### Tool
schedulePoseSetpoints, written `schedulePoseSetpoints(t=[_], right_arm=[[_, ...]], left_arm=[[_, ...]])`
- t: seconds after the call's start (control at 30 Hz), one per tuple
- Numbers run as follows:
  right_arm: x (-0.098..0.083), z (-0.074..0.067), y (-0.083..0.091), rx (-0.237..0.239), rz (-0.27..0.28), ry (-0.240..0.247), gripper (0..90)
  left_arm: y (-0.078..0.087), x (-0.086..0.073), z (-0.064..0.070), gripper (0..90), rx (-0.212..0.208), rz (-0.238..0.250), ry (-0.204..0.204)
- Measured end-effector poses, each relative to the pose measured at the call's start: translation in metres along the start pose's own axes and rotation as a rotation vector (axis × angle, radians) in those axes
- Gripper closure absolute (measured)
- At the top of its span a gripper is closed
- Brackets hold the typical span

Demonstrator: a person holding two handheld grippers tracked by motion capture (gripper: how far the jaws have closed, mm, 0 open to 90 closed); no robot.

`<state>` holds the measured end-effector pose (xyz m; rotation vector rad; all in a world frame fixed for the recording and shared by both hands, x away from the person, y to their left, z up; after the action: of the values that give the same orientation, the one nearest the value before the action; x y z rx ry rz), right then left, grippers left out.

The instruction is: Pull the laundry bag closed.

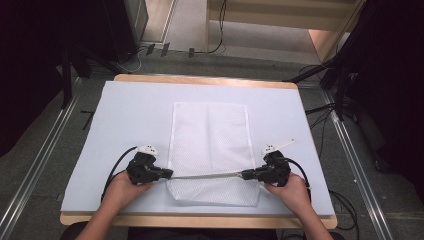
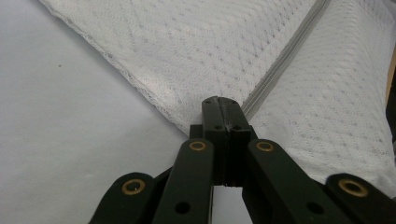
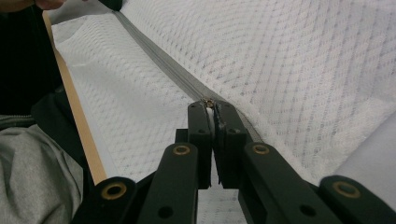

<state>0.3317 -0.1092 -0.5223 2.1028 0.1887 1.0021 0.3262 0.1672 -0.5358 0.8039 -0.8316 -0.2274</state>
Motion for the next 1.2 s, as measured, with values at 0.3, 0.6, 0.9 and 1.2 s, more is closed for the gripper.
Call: schedulePoseSetpoints(t=[0.3,0.6,0.9,1.2], right_arm=[[-0.002,0.004,0.006,-0.007,0.004,-0.001,88.4],[-0.004,0.003,0.006,-0.011,-0.002,0.005,88.5],[-0.004,0.006,0.011,-0.021,0.008,0.007,88.6],[-0.016,0.02,0.024,-0.056,0.014,-0.023,88.7]], left_arm=[[0.0,0.0,0.0,90.0,0.001,0.003,-0.002],[0.0,0.0,0.0,90.0,-0.002,0.007,-0.002],[0.0,0.0,0.0,90.0,-0.002,0.007,-0.006],[0.0,0.0,0.0,90.0,-0.008,0.007,-0.004]])
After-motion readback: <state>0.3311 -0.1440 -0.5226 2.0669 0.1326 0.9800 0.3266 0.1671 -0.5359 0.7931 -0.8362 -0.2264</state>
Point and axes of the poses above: each handheld gripper's, and its own axes: y roughly backward along the jaws, x roughly out of its top, z roughly to its right, the point moved 10 cm from there along -y, roughly forward along the jaws, and after that the axes turned 6 degrees about -x, right-handed, at the moved point
